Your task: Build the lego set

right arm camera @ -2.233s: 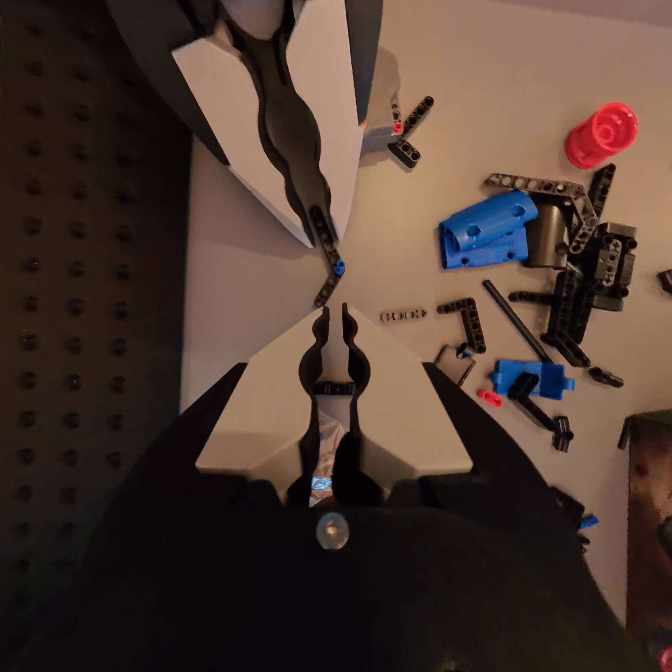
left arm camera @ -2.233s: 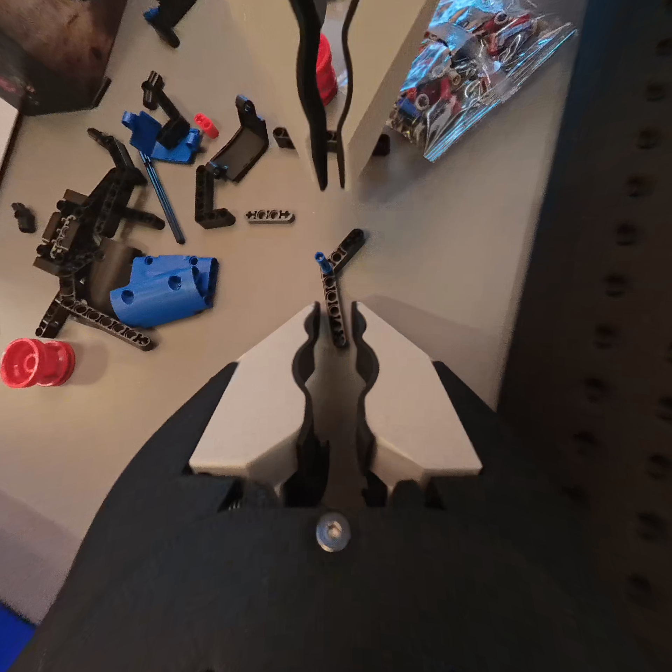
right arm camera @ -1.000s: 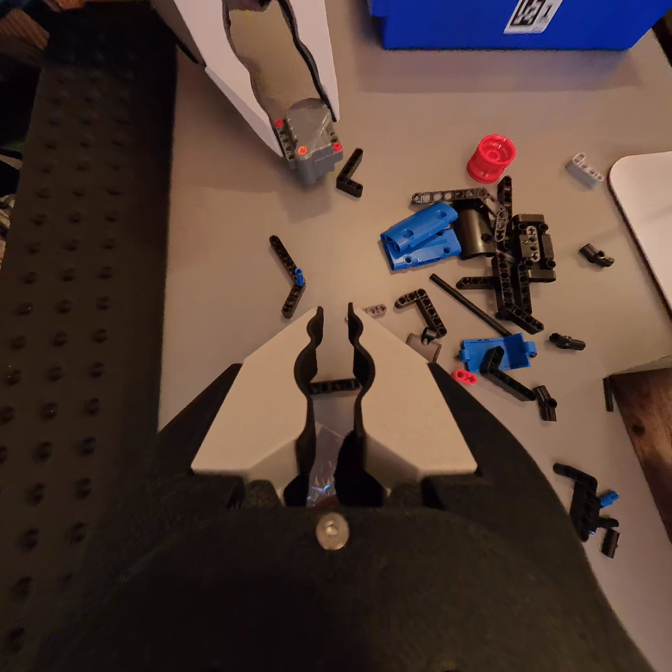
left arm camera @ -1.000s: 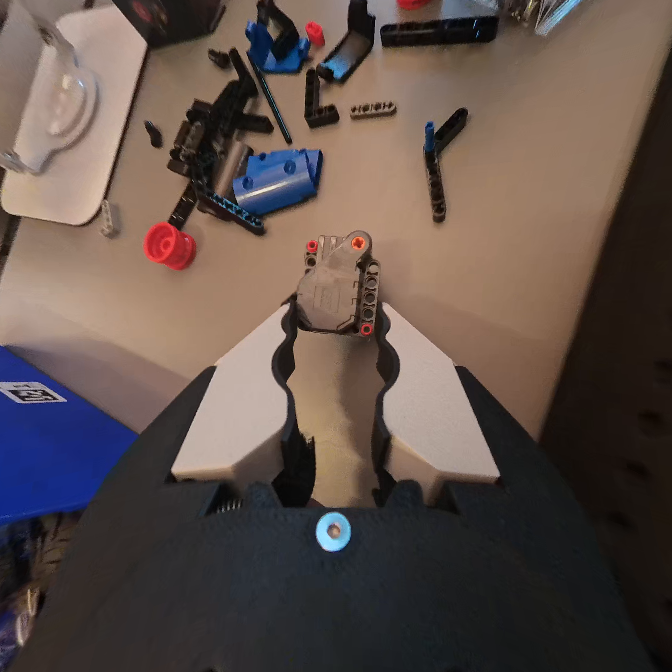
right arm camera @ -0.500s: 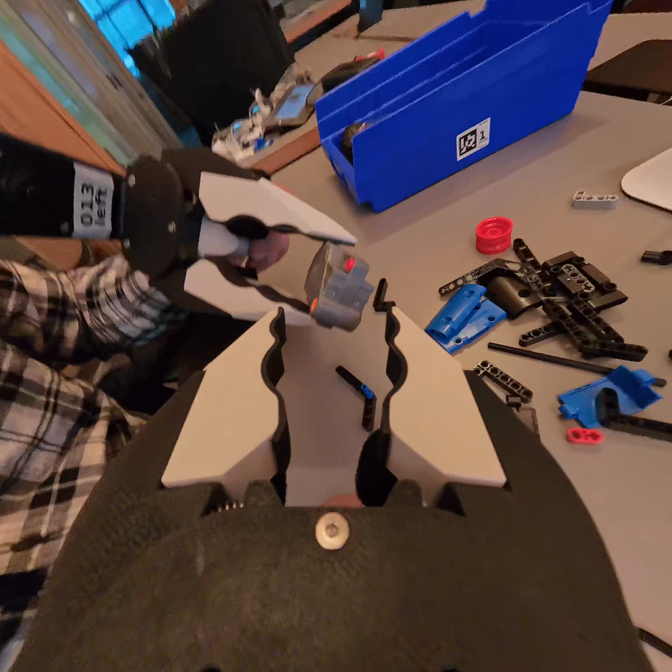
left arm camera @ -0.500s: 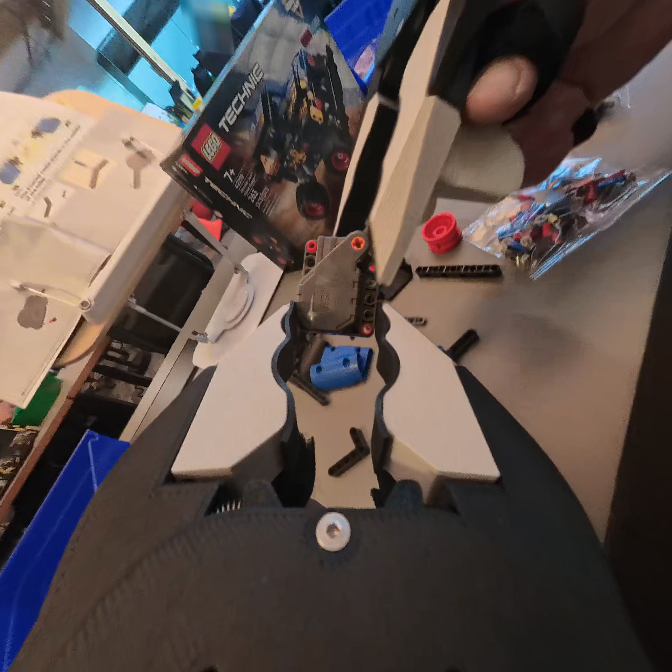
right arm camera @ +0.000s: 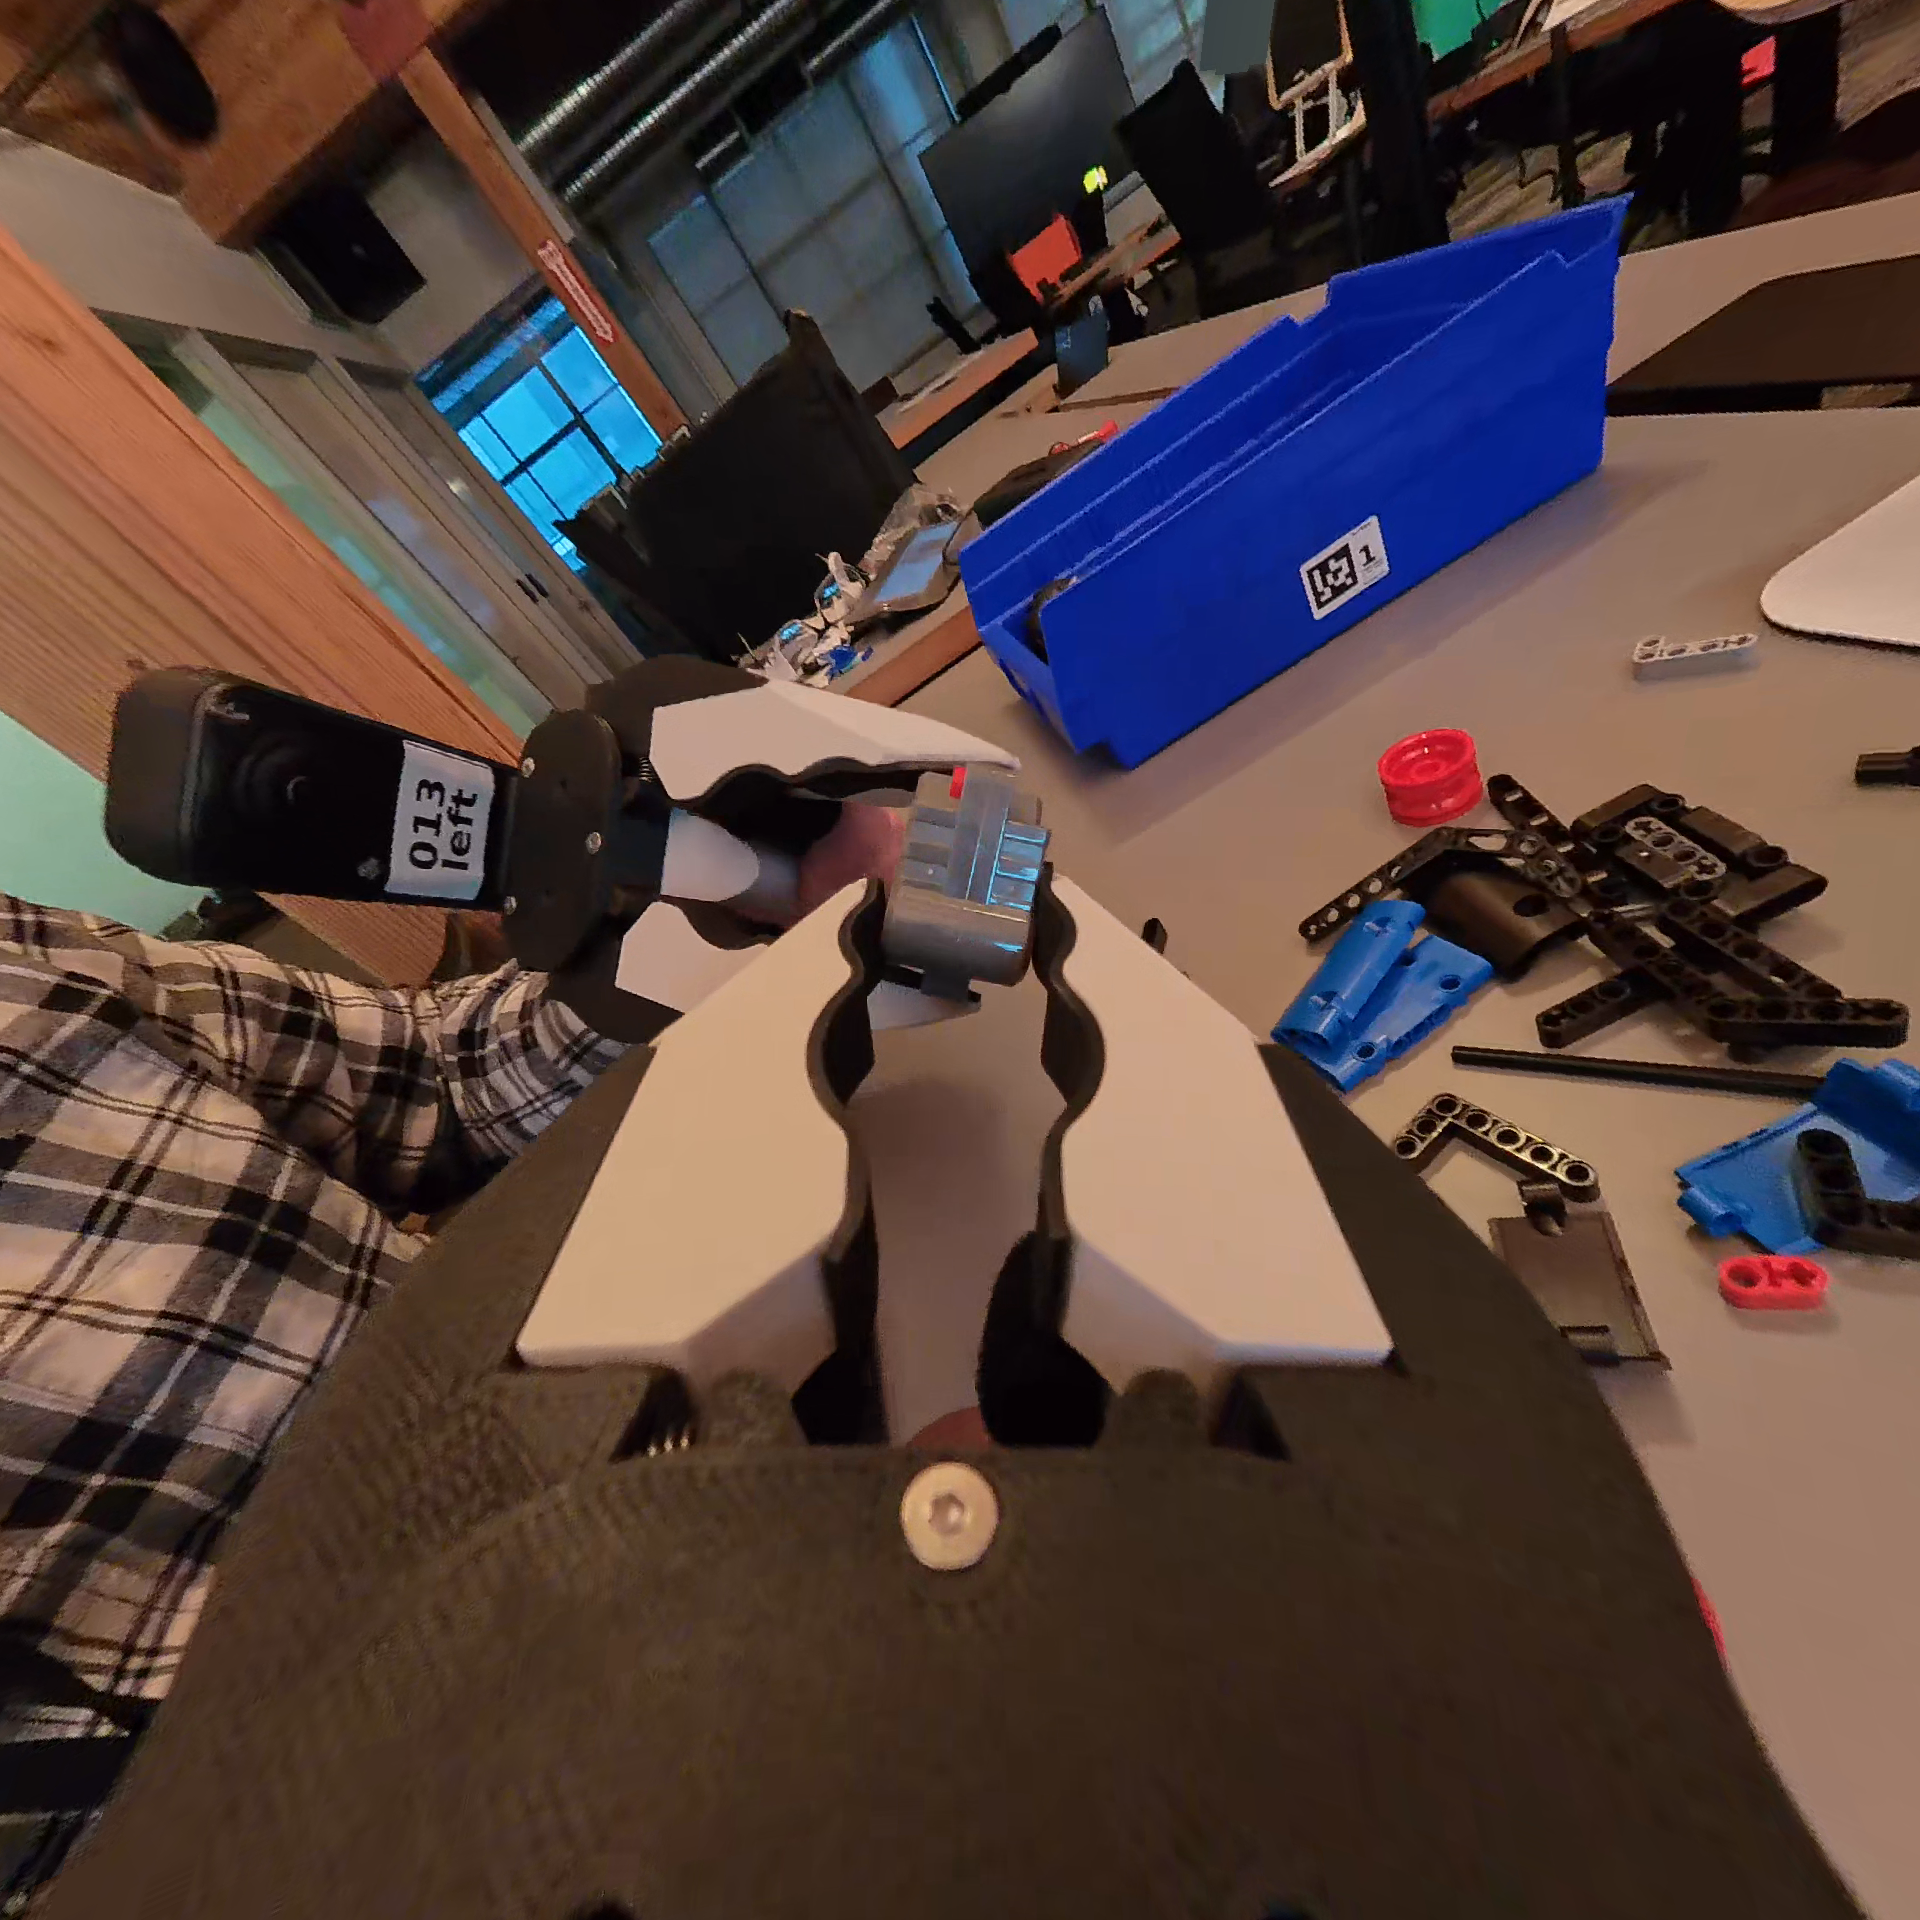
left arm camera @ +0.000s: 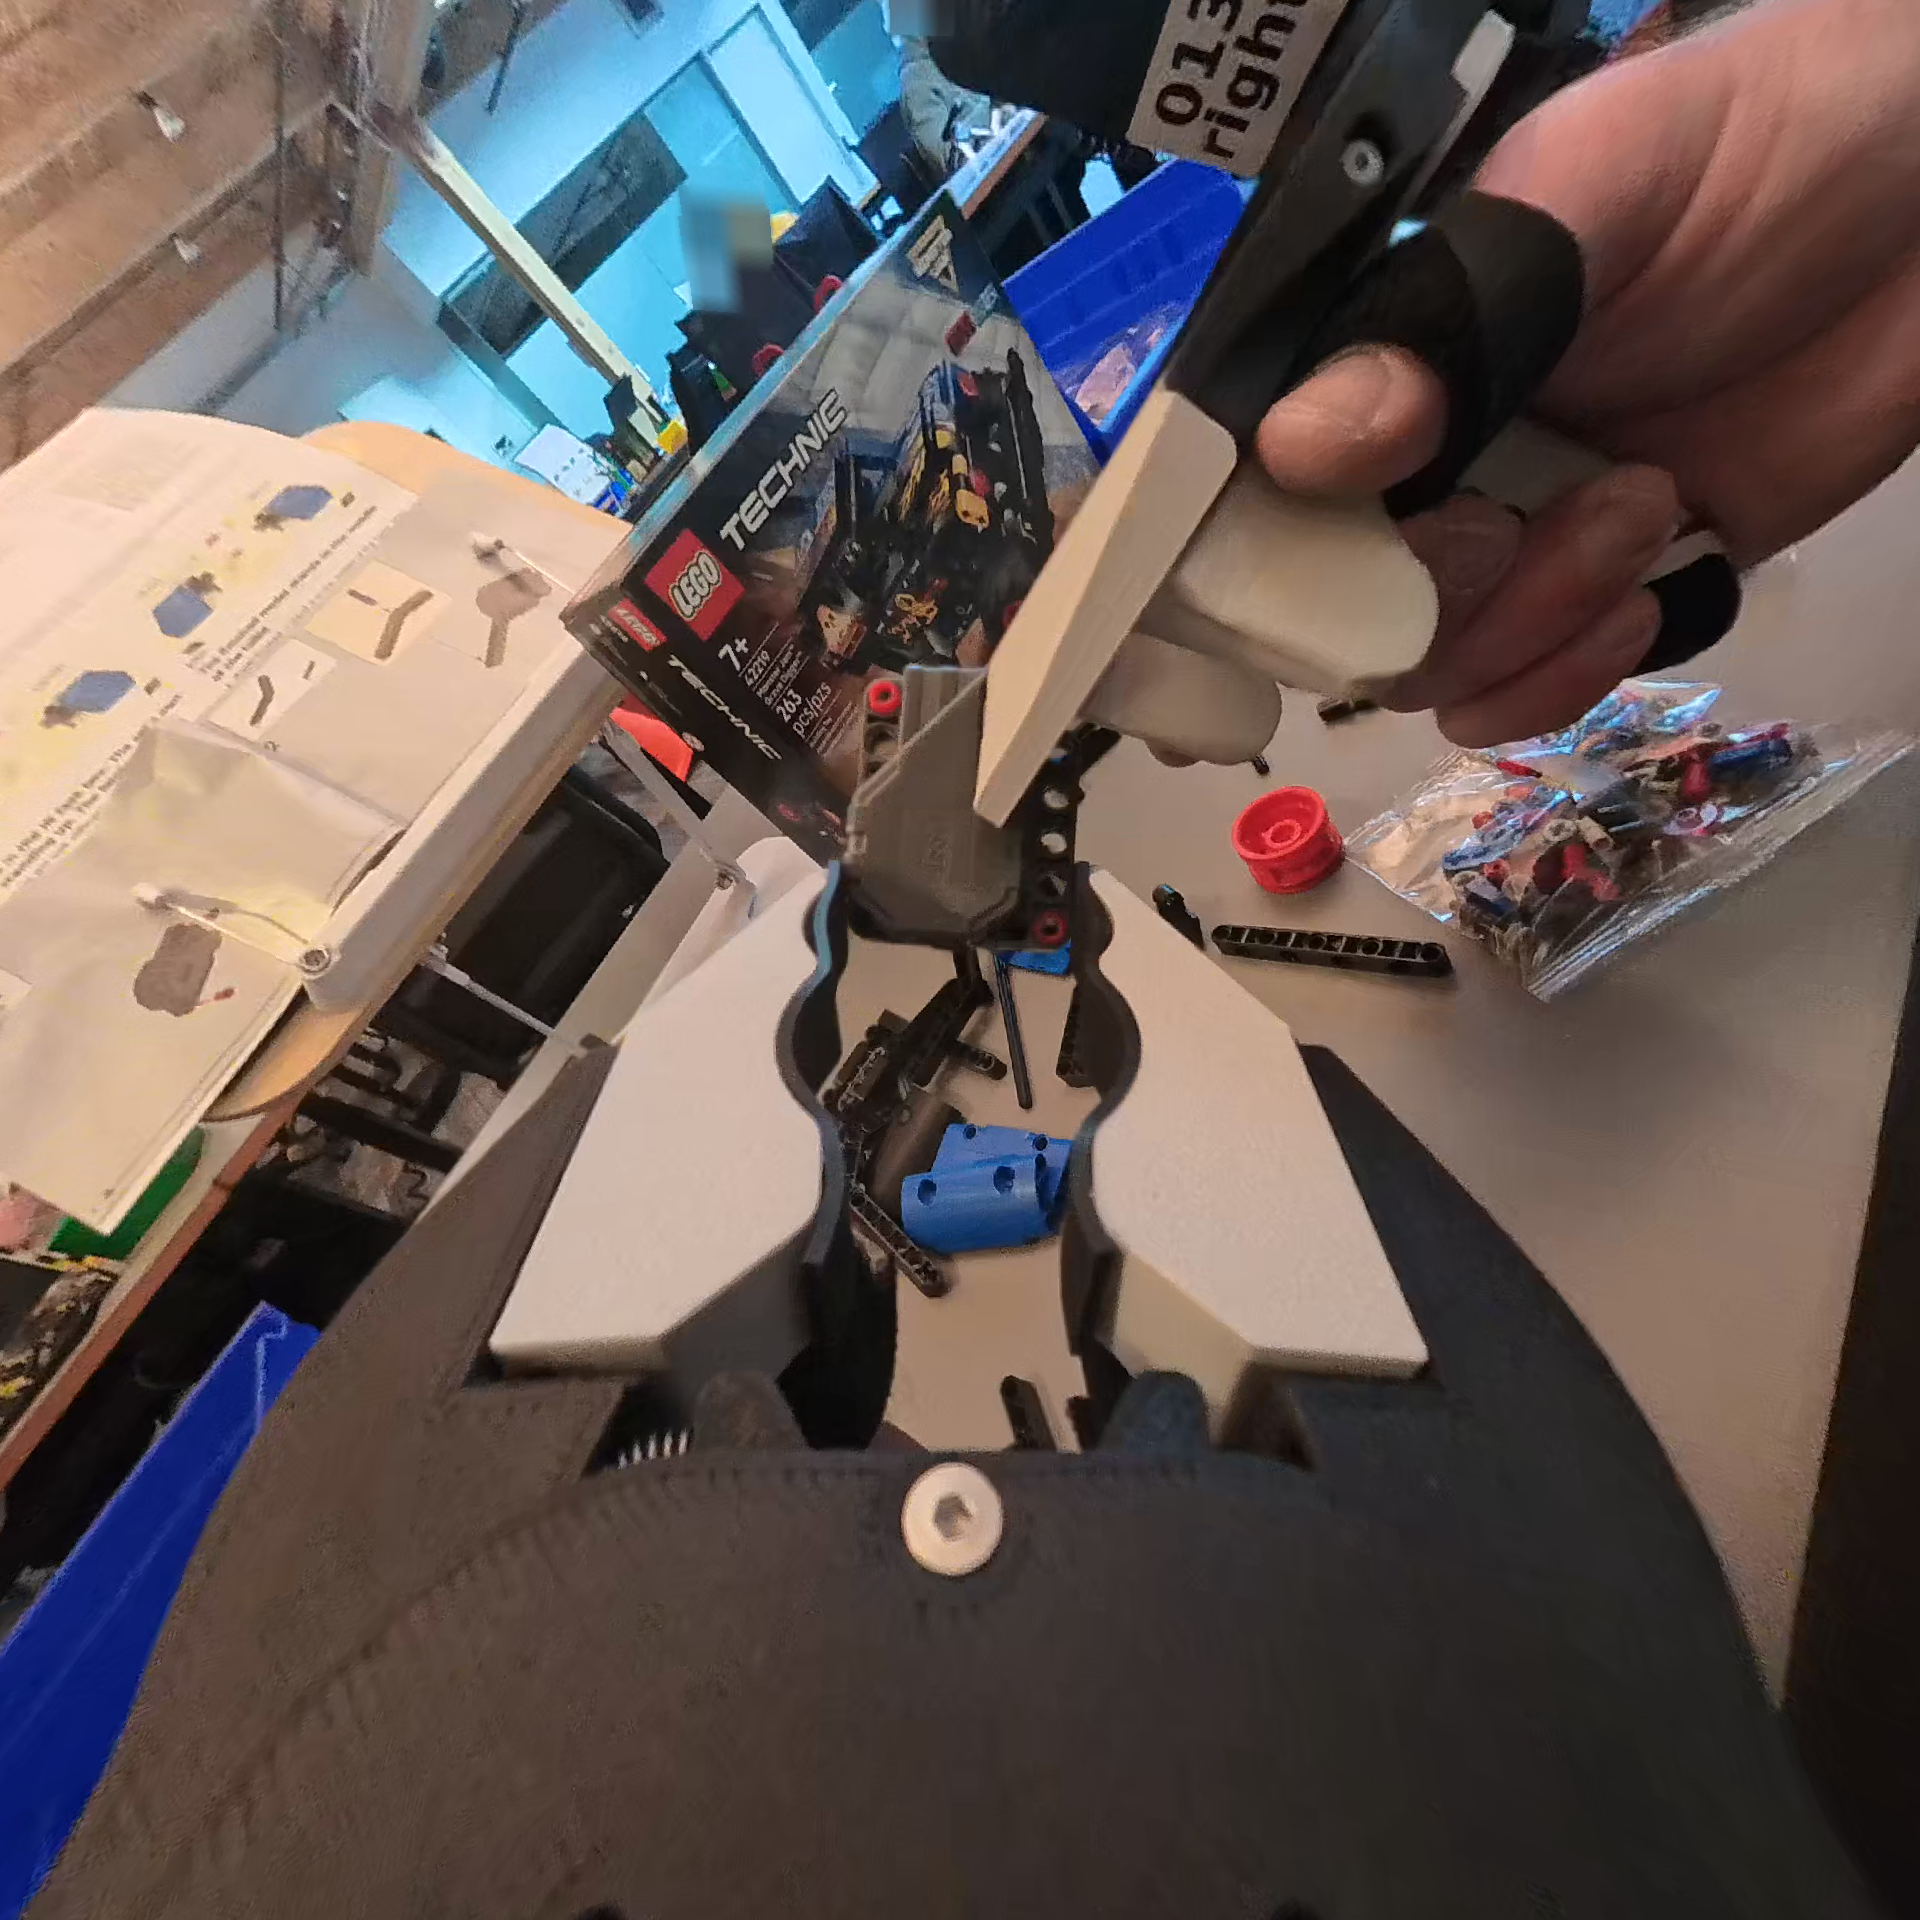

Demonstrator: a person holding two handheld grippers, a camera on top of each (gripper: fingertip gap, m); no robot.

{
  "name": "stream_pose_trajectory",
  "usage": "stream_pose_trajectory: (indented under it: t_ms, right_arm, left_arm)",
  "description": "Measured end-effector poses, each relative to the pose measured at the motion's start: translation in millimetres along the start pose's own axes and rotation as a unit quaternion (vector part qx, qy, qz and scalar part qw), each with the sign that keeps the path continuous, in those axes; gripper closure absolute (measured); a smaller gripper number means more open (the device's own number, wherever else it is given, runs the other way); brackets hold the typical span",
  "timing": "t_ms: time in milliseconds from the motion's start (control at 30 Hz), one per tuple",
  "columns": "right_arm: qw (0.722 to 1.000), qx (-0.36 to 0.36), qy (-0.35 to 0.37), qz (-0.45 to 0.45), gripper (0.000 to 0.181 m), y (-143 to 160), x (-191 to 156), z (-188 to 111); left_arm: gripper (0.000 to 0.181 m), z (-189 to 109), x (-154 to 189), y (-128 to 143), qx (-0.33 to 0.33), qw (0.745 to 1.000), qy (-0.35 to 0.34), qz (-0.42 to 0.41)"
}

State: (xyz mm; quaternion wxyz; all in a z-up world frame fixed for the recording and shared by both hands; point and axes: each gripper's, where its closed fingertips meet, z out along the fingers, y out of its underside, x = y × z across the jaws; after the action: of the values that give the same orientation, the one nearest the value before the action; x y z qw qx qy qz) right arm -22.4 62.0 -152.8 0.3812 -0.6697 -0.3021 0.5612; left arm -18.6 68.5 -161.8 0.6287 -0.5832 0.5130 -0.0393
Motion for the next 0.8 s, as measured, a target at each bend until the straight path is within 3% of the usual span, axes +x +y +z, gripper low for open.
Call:
stream_pose_trajectory:
  t_ms: [200, 367, 500, 667, 800]
  right_arm:
    - [0.999, 0.004, 0.022, -0.026, 0.15, 3, 3, -4]
    - [0.982, -0.036, 0.076, -0.168, 0.139, 2, 6, -15]
    - [0.928, -0.124, 0.115, -0.332, 0.128, 14, 3, -14]
    - [0.844, -0.207, 0.157, -0.468, 0.132, 24, 10, -7]
    - [0.82, -0.238, 0.153, -0.498, 0.143, 35, 12, -1]
  left_arm:
    - [0.141, -3, 1, 0, -0.005, 0.999, 0.018, 0.034]
    - [0.141, -5, 6, 1, -0.012, 0.997, 0.064, 0.042]
    - [0.141, -4, 9, 5, -0.027, 0.994, 0.092, 0.055]
    - [0.142, -3, 22, 7, -0.042, 0.987, 0.127, 0.091]
    - [0.142, -3, 25, 16, -0.067, 0.979, 0.148, 0.124]
